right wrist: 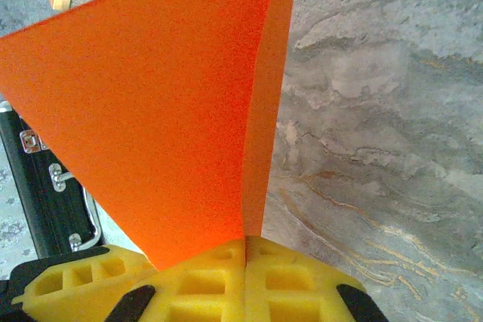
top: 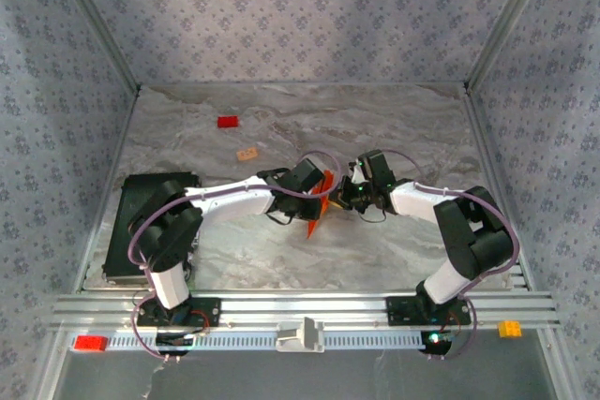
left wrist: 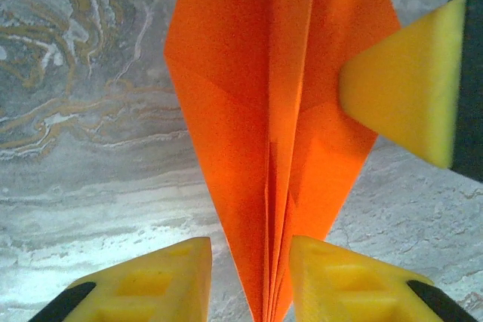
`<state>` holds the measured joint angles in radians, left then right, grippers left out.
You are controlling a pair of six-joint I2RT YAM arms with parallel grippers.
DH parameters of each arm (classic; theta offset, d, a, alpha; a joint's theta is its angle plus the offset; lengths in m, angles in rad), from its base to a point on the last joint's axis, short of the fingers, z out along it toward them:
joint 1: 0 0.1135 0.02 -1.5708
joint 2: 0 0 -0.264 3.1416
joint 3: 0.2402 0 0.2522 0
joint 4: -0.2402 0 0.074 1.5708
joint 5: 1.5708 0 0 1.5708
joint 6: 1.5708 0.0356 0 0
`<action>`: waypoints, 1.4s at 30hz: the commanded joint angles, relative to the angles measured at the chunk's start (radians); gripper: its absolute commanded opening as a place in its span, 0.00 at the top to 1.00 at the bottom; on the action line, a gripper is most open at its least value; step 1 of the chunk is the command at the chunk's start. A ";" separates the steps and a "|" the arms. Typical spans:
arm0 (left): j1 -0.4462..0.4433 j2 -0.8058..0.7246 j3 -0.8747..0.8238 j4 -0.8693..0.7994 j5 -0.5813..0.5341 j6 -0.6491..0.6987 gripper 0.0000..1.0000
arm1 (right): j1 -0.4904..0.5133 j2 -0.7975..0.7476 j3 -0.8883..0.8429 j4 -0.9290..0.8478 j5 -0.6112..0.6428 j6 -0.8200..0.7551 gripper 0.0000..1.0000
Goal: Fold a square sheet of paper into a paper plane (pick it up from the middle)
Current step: Move a paper plane to the center of the table.
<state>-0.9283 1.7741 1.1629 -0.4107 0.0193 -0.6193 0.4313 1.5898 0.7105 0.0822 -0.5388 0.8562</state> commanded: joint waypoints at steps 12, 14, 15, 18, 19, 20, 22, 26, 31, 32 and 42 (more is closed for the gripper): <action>0.025 -0.010 0.014 0.087 0.098 0.027 0.66 | -0.008 0.019 -0.013 -0.016 -0.012 -0.016 0.96; 0.029 0.001 0.015 0.085 0.098 0.027 0.66 | -0.006 0.021 -0.011 -0.014 -0.013 -0.015 0.96; 0.030 0.003 0.014 0.084 0.096 0.024 0.66 | -0.006 0.021 -0.012 -0.014 -0.013 -0.015 0.96; 0.031 0.008 0.009 0.081 0.084 0.026 0.66 | -0.007 0.019 -0.013 -0.014 -0.013 -0.017 0.96; 0.031 0.010 0.008 0.082 0.083 0.025 0.66 | -0.007 0.018 -0.013 -0.013 -0.012 -0.015 0.96; 0.031 0.010 0.007 0.084 0.079 0.024 0.66 | -0.007 0.019 -0.013 -0.014 -0.012 -0.015 0.96; 0.031 0.015 0.005 0.083 0.080 0.025 0.66 | -0.007 0.019 -0.014 -0.015 -0.011 -0.015 0.96; 0.031 0.031 0.004 0.088 0.100 0.028 0.66 | -0.006 0.018 -0.013 -0.014 -0.011 -0.015 0.96; 0.031 0.052 0.004 0.092 0.113 0.026 0.66 | -0.006 0.018 -0.013 -0.013 -0.010 -0.013 0.96; 0.031 0.055 0.003 0.092 0.111 0.025 0.66 | -0.005 0.019 -0.013 -0.013 -0.011 -0.014 0.96; 0.030 0.062 -0.008 0.096 0.120 0.020 0.72 | -0.008 0.018 -0.014 -0.015 -0.010 -0.014 0.95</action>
<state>-0.9024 1.8217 1.1625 -0.3241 0.1204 -0.6098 0.4294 1.5944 0.7048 0.0822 -0.5392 0.8562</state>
